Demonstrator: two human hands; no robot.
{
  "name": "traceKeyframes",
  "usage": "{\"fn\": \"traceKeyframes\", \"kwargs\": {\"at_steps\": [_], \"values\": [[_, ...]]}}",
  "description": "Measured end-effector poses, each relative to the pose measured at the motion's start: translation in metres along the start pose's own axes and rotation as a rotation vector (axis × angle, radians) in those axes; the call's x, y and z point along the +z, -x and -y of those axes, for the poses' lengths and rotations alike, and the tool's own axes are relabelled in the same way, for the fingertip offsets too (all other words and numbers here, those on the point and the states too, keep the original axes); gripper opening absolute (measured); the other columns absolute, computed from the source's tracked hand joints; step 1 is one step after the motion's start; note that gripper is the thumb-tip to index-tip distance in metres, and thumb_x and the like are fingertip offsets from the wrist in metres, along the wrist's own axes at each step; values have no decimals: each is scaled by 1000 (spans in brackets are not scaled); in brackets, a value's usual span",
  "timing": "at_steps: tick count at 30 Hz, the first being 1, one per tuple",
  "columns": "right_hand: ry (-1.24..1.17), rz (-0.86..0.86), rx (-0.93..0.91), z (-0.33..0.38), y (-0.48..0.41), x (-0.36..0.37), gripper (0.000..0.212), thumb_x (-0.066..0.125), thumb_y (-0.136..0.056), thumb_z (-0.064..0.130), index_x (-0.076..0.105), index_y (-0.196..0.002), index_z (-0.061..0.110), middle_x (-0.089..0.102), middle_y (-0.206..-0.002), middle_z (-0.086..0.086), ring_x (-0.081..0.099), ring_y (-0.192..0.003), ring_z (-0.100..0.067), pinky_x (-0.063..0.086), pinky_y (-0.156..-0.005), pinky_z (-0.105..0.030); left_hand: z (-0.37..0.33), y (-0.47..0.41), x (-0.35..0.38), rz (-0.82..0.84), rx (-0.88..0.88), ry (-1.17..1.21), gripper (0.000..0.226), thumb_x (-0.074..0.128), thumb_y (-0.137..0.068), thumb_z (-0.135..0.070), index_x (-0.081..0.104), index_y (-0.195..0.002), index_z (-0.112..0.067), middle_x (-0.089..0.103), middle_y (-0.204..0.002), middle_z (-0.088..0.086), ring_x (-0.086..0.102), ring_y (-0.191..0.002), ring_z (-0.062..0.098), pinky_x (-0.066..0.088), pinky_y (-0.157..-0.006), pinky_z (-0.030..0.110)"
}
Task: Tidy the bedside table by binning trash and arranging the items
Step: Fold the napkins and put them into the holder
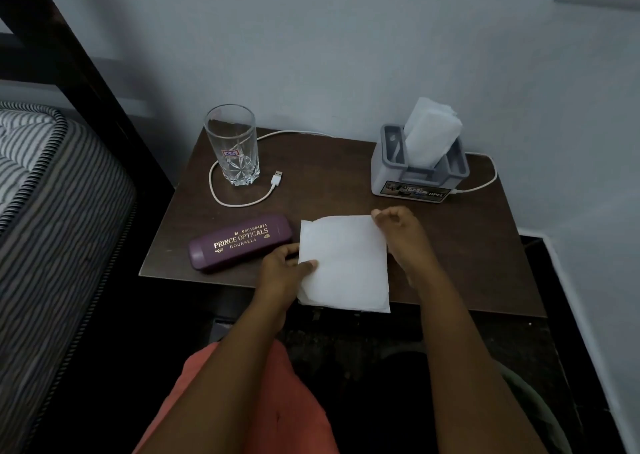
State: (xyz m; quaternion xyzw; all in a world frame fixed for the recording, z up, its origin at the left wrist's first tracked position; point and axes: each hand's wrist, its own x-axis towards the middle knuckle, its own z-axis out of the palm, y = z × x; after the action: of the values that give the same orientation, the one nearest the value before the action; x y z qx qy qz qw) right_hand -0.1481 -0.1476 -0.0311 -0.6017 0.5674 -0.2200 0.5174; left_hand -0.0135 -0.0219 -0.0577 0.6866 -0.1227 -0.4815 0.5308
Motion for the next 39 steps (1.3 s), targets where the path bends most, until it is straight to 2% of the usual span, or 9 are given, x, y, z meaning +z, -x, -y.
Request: {"fn": "traceKeyframes", "kwargs": {"at_steps": [8,15,20,26,28,30,33,37,39], "values": [[39,-6,61,-2,10,-3,47,67,-84,25,45,-124,17,52,-89,4,56,-88,-17,52,-83,-40,-1,-1,1,-19,-17,23,34,60,-86,-1,57,-119,1,67,-110,18,62,-87,24,51,-71,29],[47,-2,61,-13,21,1,49,68,-83,11,44,-126,16,57,-89,-4,58,-75,-15,48,-54,-27,-1,0,1,-28,-23,20,33,61,-86,-2,57,-118,0,67,-108,17,63,-83,22,51,-68,28],[22,-23,85,-13,21,-2,60,73,-79,16,40,-128,16,58,-97,-6,59,-90,-20,50,-67,-32,-1,0,2,-43,-35,15,34,61,-86,-2,57,-119,1,66,-113,20,63,-92,27,52,-77,33],[534,-214,-226,-12,35,3,54,71,-78,12,45,-124,15,42,-128,-9,53,-106,-28,47,-83,-37,-3,1,3,-58,-32,8,34,61,-85,0,57,-118,1,66,-112,20,62,-89,26,51,-74,31],[713,-130,-386,-9,49,11,56,60,-88,24,36,-139,20,28,-148,-3,39,-129,-25,37,-101,-42,-3,1,3,-57,-31,14,33,60,-85,0,56,-118,2,66,-112,21,62,-87,26,51,-72,30],[892,132,-416,-18,64,24,59,37,-97,42,13,-149,27,-1,-159,8,4,-145,-17,9,-116,-45,-4,1,3,-49,-30,28,33,59,-86,0,56,-119,2,66,-111,22,62,-82,25,51,-69,29],[840,301,-273,-35,73,27,57,17,-97,52,0,-148,33,-19,-154,17,-23,-141,-11,-16,-112,-46,-6,4,4,-22,-31,27,32,60,-87,-6,57,-119,-1,66,-110,17,62,-86,23,51,-72,31],[237,-233,-74,-25,73,3,52,44,-96,37,33,-142,17,24,-153,-4,27,-138,-22,22,-107,-30,-7,6,8,-68,32,-89,40,69,-82,-18,50,-116,-10,61,-105,5,59,-92,20,48,-81,33],[262,-321,54,-26,76,-2,47,55,-91,32,43,-131,7,40,-138,-13,45,-122,-30,36,-98,-34,-7,9,11,-97,80,-142,45,71,-80,-14,41,-113,-13,58,-104,7,58,-92,21,48,-83,35]]}}
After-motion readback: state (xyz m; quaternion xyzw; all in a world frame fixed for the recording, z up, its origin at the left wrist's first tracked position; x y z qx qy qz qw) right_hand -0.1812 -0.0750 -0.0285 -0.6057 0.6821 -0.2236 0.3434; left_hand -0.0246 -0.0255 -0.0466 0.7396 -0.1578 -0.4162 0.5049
